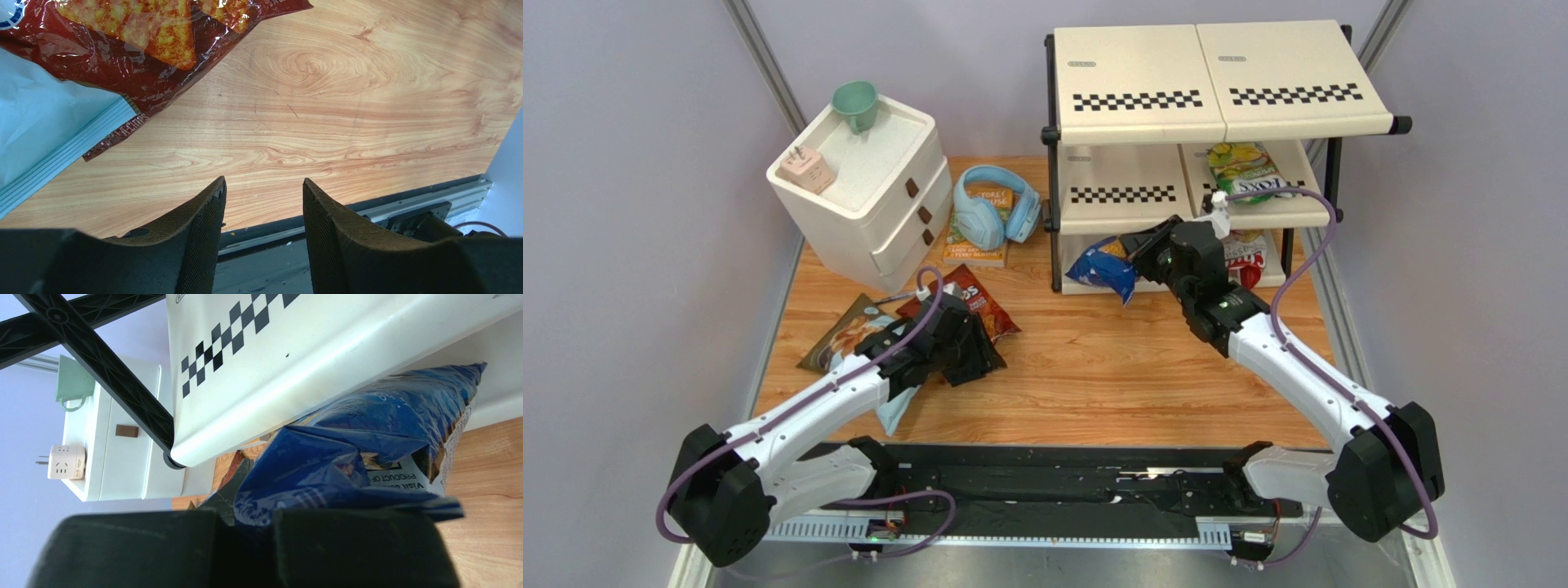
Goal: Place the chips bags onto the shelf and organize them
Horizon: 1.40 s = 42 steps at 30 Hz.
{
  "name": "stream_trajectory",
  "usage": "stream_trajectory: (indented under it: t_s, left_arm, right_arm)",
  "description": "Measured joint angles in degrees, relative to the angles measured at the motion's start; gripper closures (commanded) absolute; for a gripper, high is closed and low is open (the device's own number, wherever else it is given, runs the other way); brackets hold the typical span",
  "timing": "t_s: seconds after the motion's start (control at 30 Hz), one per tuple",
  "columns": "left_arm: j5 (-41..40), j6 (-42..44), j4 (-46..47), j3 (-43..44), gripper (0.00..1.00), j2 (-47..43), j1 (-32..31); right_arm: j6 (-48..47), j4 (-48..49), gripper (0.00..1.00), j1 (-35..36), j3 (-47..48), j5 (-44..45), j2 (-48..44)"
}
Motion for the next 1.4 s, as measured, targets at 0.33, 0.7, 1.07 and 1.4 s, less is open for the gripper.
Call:
stream_trajectory:
  t_s: [0.33, 0.7, 1.07, 1.4]
  left_arm:
    - [0.46, 0.26, 0.35, 0.79, 0.46, 0.96, 0.11]
    - [2.58, 0.46, 1.73, 0.79, 0.46, -0.61, 0.17]
    - [2.6, 0.46, 0.83, 0.76, 0.46, -2.4, 0.17]
    - [2.51, 0.48, 0.7, 0.11, 0.46, -2.4, 0.22]
  right_arm:
    - [0.24, 4.0, 1.0, 0.0, -4.44, 2.47, 0.39]
    - [4.44, 6.8, 1.0, 0.5, -11.17, 6.6, 0.5]
    - [16.35, 6.56, 1.0, 0.55, -14.38, 9.4, 3.3]
    - [27.15, 6.12, 1.0, 0.55, -14.51, 10.38, 8.83]
